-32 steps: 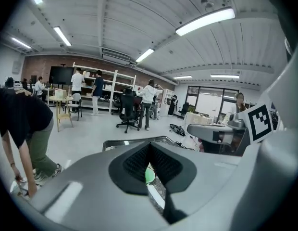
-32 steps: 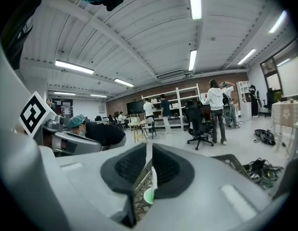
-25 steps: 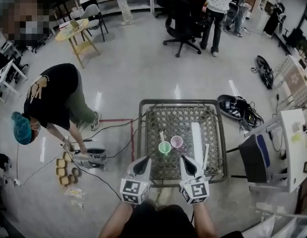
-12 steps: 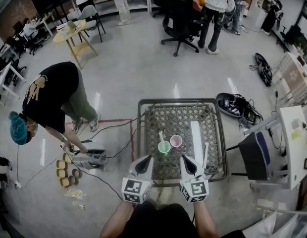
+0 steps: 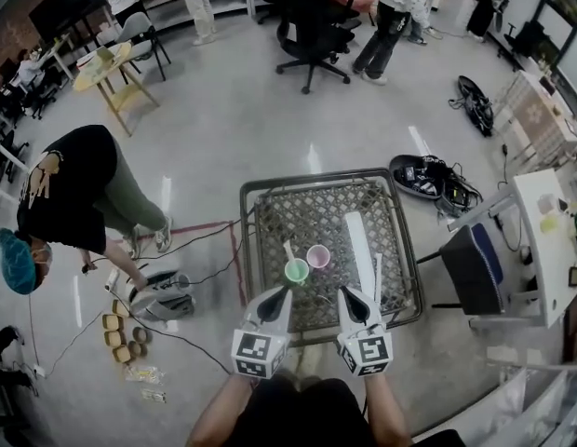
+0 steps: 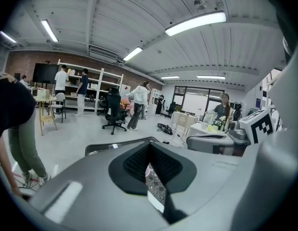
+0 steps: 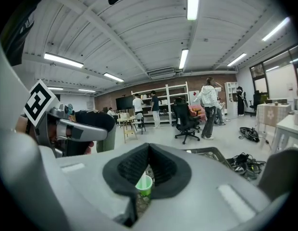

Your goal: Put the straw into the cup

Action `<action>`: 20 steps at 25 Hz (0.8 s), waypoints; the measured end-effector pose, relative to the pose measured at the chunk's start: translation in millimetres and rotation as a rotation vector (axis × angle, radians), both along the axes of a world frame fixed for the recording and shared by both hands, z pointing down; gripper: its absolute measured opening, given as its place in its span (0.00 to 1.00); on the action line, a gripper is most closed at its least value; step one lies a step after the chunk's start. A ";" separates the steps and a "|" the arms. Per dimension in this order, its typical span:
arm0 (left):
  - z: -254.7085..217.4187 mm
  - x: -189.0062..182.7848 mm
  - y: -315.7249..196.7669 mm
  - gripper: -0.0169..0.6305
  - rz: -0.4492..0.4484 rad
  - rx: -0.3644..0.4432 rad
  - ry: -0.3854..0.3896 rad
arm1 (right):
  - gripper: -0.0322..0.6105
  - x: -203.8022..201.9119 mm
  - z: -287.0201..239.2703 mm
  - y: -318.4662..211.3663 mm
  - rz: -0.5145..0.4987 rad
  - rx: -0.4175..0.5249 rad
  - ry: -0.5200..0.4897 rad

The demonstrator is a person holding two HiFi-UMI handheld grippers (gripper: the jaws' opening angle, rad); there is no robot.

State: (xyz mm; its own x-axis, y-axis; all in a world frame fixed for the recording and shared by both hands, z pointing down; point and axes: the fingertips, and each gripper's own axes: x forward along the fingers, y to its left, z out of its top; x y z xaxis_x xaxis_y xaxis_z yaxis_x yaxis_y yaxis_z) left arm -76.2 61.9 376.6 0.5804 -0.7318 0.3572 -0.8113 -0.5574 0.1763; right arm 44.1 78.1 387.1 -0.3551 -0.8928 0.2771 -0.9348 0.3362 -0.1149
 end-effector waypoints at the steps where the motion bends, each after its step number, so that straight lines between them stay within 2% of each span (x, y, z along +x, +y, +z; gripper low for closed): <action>1: 1.0 3.3 -1.3 0.04 0.015 -0.004 0.003 | 0.05 3.2 0.8 0.4 0.014 -0.004 0.002; 9: 9.0 52.2 -11.0 0.04 0.179 -0.023 0.017 | 0.05 51.1 5.0 9.5 0.178 -0.035 0.026; 15: 18.3 106.8 -6.9 0.04 0.356 -0.024 0.023 | 0.05 102.8 14.8 31.6 0.360 -0.058 0.042; 20: 28.2 144.2 -2.4 0.04 0.426 -0.037 0.021 | 0.05 142.4 25.7 44.2 0.444 -0.078 0.048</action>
